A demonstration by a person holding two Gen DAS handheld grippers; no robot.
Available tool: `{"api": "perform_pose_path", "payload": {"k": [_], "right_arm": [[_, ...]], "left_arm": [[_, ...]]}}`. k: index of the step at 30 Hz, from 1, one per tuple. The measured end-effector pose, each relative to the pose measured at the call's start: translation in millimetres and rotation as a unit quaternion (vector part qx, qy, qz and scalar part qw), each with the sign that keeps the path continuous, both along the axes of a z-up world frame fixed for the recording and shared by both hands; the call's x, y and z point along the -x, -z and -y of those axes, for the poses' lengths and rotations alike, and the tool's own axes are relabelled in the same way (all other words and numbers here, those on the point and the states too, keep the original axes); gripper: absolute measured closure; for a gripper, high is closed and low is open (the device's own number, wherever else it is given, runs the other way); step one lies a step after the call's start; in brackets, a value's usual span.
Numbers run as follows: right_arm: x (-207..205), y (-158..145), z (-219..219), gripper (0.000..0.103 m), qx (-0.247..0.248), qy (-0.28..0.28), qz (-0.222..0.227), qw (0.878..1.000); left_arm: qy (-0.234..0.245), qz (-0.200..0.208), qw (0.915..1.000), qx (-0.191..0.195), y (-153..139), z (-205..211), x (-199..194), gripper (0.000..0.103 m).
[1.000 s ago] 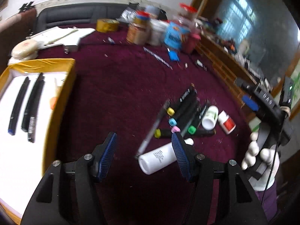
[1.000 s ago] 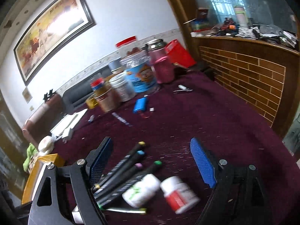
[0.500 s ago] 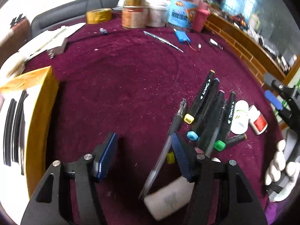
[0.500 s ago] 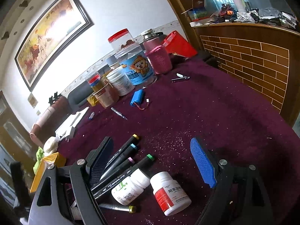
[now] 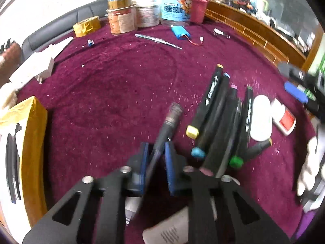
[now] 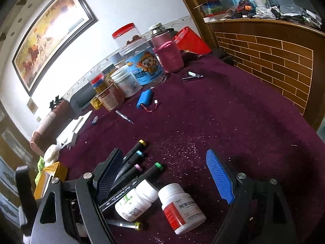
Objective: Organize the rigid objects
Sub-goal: 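Grasp a clear pen with the left gripper while the right gripper grasps a white bottle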
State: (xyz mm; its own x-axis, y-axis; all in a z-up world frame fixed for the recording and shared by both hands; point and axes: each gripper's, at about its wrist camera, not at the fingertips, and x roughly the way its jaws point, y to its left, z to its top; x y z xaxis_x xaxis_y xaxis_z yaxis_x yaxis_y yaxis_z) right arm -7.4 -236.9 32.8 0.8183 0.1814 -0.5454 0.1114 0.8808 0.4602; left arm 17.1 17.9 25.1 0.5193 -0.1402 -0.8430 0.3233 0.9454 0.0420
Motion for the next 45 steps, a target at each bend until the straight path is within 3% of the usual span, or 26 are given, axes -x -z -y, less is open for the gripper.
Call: {"api": "perform_pose_path", "payload": {"k": [3, 10, 13, 16, 20, 25, 31, 36, 38, 40, 41, 43, 44, 45], "right_arm": [[-0.4, 2.1, 6.0, 0.023, -0.008, 0.01, -0.005, 1.0], [-2.1, 4.9, 11.2, 0.023, -0.015, 0.015, -0.012, 1.0], [-1.1, 5.7, 18.8, 0.023, -0.026, 0.027, -0.012, 0.999], [-1.2, 10.2, 29.7, 0.023, -0.046, 0.041, -0.018, 0.998], [-6.2, 17.3, 31.3, 0.023, -0.064, 0.033, -0.036, 0.997], [-1.7, 7.2, 17.1, 0.023, -0.04, 0.012, -0.031, 0.999], [8.9, -7.2, -15.2, 0.023, -0.005, -0.031, -0.038, 0.999], [15.6, -10.3, -21.7, 0.023, 0.005, -0.033, -0.039, 0.999], [17.5, -11.2, -22.7, 0.023, 0.014, -0.031, -0.039, 0.999], [18.2, -12.1, -23.1, 0.023, 0.022, -0.03, -0.038, 0.999], [17.7, -12.3, -22.9, 0.023, 0.026, -0.03, -0.038, 0.998], [16.5, -11.5, -21.0, 0.023, 0.026, -0.03, -0.041, 0.998], [15.6, -10.9, -19.3, 0.023, 0.024, -0.03, -0.043, 0.998], [15.4, -10.5, -17.2, 0.023, 0.023, -0.031, -0.045, 0.998]], "left_arm": [[-0.005, 0.003, 1.0, 0.007, 0.0, -6.2, 9.2, 0.094], [-0.03, -0.004, 0.9962, 0.082, -1.3, -25.5, 11.8, 0.094], [-0.042, -0.002, 0.987, 0.155, -8.9, -44.2, 19.5, 0.094], [-0.048, 0.025, 0.9756, 0.213, -29.1, -64.7, 36.8, 0.094], [-0.053, 0.054, 0.9657, 0.248, -50.2, -83.6, 54.4, 0.094], [-0.056, 0.067, 0.9586, 0.271, -59.5, -101.9, 68.3, 0.094], [-0.056, 0.049, 0.9728, 0.219, -43.6, -90.6, 68.0, 0.093], [-0.045, 0.017, 0.9913, 0.123, -18.8, -55.0, 45.5, 0.09], [-0.053, 0.005, 0.9935, 0.101, -9.2, -47.5, 29.5, 0.09], [-0.05, -0.009, 0.9942, 0.095, -0.5, -41.0, 13.8, 0.076], [-0.039, 0.011, 0.9961, 0.079, -0.6, -33.7, 9.3, 0.068], [-0.011, 0.038, 0.9991, 0.018, 5.1, -13.9, 5.6, 0.066], [-0.007, 0.042, 0.999, 0.015, 5.7, -11.7, 6.3, 0.072], [0.0, 0.036, 0.999, 0.028, 5.2, -12.9, 7.3, 0.085]]}}
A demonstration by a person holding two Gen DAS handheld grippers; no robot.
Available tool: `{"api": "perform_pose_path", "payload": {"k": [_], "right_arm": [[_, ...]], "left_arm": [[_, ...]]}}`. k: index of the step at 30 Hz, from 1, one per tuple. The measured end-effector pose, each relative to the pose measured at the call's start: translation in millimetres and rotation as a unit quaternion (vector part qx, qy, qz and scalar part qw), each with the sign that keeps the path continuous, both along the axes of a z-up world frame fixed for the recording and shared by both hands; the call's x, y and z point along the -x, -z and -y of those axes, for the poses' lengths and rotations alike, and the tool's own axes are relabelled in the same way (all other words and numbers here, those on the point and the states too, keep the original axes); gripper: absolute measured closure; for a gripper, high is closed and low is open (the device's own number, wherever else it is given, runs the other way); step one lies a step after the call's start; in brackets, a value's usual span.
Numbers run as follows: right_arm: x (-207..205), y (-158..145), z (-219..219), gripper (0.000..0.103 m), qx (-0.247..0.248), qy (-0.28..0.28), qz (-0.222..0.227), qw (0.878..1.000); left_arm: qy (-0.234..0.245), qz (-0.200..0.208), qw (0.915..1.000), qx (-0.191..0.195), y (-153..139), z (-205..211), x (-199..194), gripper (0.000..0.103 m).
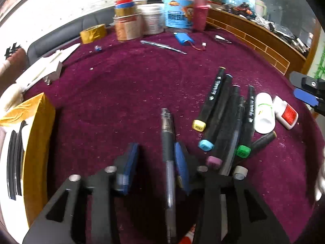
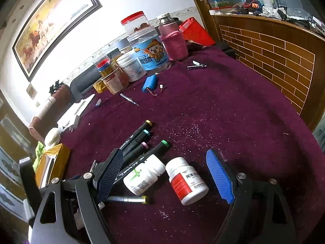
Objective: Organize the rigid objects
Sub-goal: 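Grasp a clear pen with the left gripper while the right gripper grasps a white bottle, then carry the clear pen and white bottle into the white tray and open both grippers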
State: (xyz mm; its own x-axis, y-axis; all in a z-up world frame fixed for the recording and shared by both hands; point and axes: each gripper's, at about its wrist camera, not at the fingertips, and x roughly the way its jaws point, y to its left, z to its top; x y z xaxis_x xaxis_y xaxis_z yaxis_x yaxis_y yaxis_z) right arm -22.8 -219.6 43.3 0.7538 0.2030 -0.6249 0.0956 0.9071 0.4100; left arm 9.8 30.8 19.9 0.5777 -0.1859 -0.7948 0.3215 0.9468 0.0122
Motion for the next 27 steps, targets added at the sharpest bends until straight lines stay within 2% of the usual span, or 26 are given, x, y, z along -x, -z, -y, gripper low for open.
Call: {"api": "perform_pose_path", "payload": {"k": [2, 6, 10, 15, 19, 21, 22, 23, 27], "right_arm": [[1.5, 0.1, 4.2, 0.023, 0.002, -0.001, -0.001, 1.0], [5.1, 1.5, 10.9, 0.023, 0.011, -0.002, -0.007, 1.0], [5.9, 2.6, 17.5, 0.023, 0.018, -0.004, -0.012, 1.0], [-0.5, 4.5, 5.3, 0.023, 0.064, -0.064, -0.035, 0.995], [-11.2, 20.8, -15.0, 0.024, 0.122, -0.095, -0.07, 0.986], [-12.9, 26.9, -19.9, 0.036, 0.143, -0.095, -0.08, 0.982], [-12.8, 29.9, -20.3, 0.058, 0.143, -0.098, -0.085, 0.981], [-14.4, 33.2, -18.8, 0.072, 0.135, -0.102, -0.095, 0.981], [-8.1, 28.3, -3.3, 0.072, 0.093, -0.093, -0.092, 0.987]], "left_arm": [[0.002, -0.013, 0.9994, 0.031, -0.2, -7.5, 3.2, 0.096], [-0.018, -0.026, 0.9919, 0.123, -6.4, -35.7, 12.5, 0.096], [-0.035, -0.011, 0.9784, 0.203, -26.2, -63.9, 31.6, 0.096], [-0.037, 0.015, 0.9684, 0.246, -49.0, -79.8, 48.1, 0.096], [-0.044, 0.018, 0.961, 0.272, -58.7, -92.4, 55.4, 0.096], [-0.052, 0.024, 0.9591, 0.277, -63.8, -102.5, 60.6, 0.096], [-0.055, 0.025, 0.9572, 0.283, -66.3, -109.4, 62.3, 0.096], [-0.062, 0.029, 0.9551, 0.288, -69.0, -118.2, 64.4, 0.096], [-0.096, 0.047, 0.9532, 0.283, -78.2, -157.7, 75.1, 0.096]]}}
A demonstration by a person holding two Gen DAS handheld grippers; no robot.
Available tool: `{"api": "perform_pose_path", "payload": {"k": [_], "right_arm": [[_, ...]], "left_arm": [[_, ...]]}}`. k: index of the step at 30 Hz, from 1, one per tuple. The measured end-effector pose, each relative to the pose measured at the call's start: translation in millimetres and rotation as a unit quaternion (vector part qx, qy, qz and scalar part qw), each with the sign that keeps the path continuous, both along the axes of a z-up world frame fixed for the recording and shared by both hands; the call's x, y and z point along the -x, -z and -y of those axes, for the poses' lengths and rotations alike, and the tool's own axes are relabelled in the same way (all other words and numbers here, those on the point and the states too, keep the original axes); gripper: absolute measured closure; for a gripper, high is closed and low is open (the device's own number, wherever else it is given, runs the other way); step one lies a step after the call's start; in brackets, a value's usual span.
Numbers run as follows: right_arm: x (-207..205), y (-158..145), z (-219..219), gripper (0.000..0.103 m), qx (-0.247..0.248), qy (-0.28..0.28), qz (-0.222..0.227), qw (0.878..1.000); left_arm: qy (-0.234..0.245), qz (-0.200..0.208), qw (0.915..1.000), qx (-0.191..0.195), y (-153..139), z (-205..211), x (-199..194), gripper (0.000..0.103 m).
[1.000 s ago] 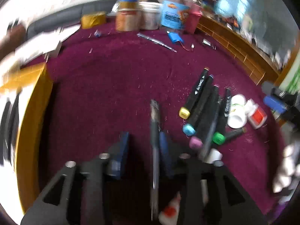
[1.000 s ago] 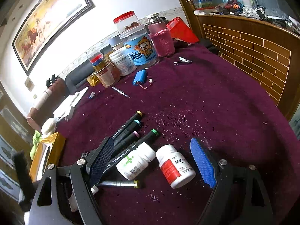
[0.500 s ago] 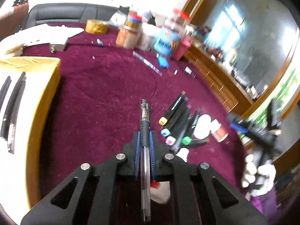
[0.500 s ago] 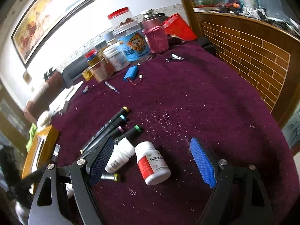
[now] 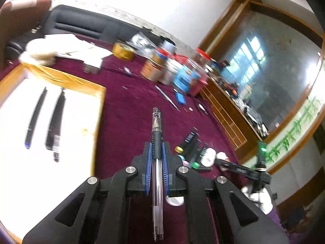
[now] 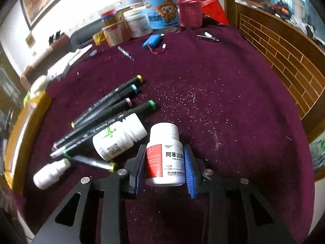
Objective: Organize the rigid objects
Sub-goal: 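Carry the clear pen and white bottle into the white tray and open both grippers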
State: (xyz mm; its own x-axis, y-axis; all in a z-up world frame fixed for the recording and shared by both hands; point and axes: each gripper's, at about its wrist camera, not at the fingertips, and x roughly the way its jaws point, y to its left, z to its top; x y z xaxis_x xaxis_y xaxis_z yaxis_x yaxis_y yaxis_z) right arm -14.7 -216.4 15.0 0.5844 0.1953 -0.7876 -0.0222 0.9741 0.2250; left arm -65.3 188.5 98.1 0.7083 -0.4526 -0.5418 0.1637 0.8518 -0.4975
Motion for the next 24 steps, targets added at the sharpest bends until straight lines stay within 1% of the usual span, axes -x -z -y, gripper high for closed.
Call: {"api": "perform_pose_path", "payload": {"k": [3, 5, 8, 13, 18, 20, 24], "right_arm": [[8.4, -19.3, 2.5, 0.072, -0.025, 0.0, 0.015, 1.0], [11.0, -34.2, -3.7, 0.072, -0.04, -0.012, 0.027, 0.999], [8.8, -53.2, -30.1, 0.072, -0.066, -0.049, 0.036, 0.996], [-4.9, -60.7, -98.1, 0.072, -0.095, -0.12, 0.024, 0.988], [-20.5, -59.3, -187.5, 0.072, -0.111, -0.191, -0.004, 0.975], [-24.1, -57.8, -215.9, 0.072, -0.117, -0.211, -0.013, 0.97], [-37.0, -54.2, -274.3, 0.072, -0.129, -0.241, -0.036, 0.961]], "left_arm": [[-0.036, -0.005, 0.9989, -0.03, -2.0, -33.9, 0.4, 0.095], [-0.065, -0.024, 0.9956, -0.063, 0.5, -59.5, -5.1, 0.095], [-0.092, -0.055, 0.9905, -0.086, 9.7, -94.8, -17.6, 0.095], [-0.12, -0.1, 0.9843, -0.082, 31.9, -139.3, -46.0, 0.095], [-0.121, -0.125, 0.9802, -0.094, 46.3, -153.0, -70.4, 0.095], [-0.126, -0.136, 0.9778, -0.096, 53.7, -158.9, -82.6, 0.095], [-0.136, -0.153, 0.9756, -0.08, 66.2, -176.6, -97.0, 0.095]]}}
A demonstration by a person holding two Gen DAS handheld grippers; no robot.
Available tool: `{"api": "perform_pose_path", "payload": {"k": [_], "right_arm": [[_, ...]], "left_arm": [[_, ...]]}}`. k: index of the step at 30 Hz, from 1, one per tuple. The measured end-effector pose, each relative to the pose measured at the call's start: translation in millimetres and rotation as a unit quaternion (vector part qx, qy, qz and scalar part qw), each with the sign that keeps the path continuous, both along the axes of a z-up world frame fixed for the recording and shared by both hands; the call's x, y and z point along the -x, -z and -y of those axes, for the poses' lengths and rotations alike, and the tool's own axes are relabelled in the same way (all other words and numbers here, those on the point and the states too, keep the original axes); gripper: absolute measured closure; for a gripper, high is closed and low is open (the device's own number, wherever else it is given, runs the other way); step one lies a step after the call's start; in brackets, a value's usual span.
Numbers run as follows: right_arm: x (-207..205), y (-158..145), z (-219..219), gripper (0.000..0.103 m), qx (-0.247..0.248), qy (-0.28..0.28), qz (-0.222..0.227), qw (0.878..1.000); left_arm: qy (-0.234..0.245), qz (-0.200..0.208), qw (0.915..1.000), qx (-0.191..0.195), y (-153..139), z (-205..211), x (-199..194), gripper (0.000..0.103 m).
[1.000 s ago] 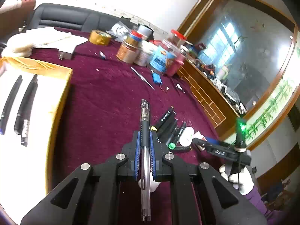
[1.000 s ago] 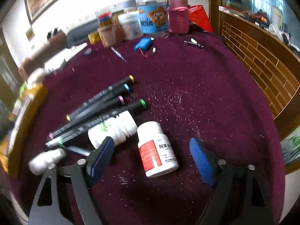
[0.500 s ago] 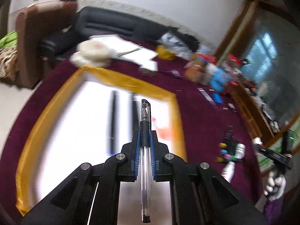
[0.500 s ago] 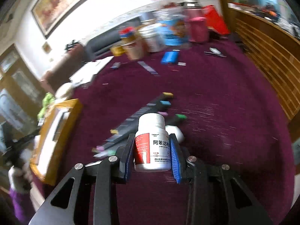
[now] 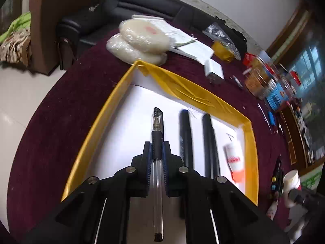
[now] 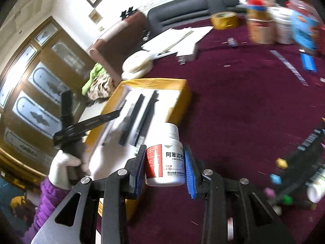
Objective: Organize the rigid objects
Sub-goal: 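Carry the clear pen and white bottle into the white tray and open both grippers, then move both grippers back over the pile of markers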
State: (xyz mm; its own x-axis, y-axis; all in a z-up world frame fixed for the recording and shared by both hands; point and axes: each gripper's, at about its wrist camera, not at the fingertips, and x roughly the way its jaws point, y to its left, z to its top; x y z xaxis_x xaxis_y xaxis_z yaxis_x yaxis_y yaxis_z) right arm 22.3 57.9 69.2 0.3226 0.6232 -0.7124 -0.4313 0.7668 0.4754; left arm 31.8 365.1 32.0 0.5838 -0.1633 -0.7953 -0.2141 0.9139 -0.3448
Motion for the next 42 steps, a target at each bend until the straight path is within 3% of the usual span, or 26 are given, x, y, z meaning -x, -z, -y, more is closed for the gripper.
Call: {"api": "perform_pose_path", "payload": {"k": [5, 11, 15, 22, 29, 33, 37, 42], "right_arm": [[-11.5, 10.8, -57.7, 0.072, 0.008, -0.017, -0.02, 1.0], [-27.3, 20.2, -92.0, 0.072, 0.016, -0.018, -0.043, 0.999], [-37.6, 25.9, -109.1, 0.072, 0.015, -0.015, -0.057, 0.998], [-54.0, 40.9, -140.0, 0.072, 0.019, -0.009, -0.086, 0.996], [-64.0, 51.2, -159.0, 0.071, 0.036, 0.007, -0.094, 0.995], [-62.9, 45.3, -158.6, 0.07, 0.054, 0.013, -0.064, 0.996], [-60.8, 26.7, -143.1, 0.06, 0.04, 0.024, -0.038, 0.998], [-54.9, 16.8, -132.8, 0.06, 0.05, 0.019, -0.025, 0.998]], "left_arm": [[-0.002, -0.001, 1.0, 0.009, 5.9, -5.9, -7.9, 0.095], [-0.008, 0.024, 0.9992, 0.031, -7.3, -10.7, 15.1, 0.079], [-0.028, 0.063, 0.9949, 0.074, -24.0, -21.7, 53.9, 0.06], [-0.048, 0.118, 0.9854, 0.113, -43.3, -34.1, 115.8, 0.054], [-0.056, 0.143, 0.9817, 0.113, -50.5, -36.2, 149.2, 0.054], [-0.051, 0.153, 0.982, 0.098, -54.0, -32.2, 158.6, 0.051], [-0.053, 0.163, 0.9795, 0.106, -54.8, -31.8, 168.8, 0.049], [-0.068, 0.17, 0.9761, 0.117, -52.3, -32.9, 180.8, 0.048]]}}
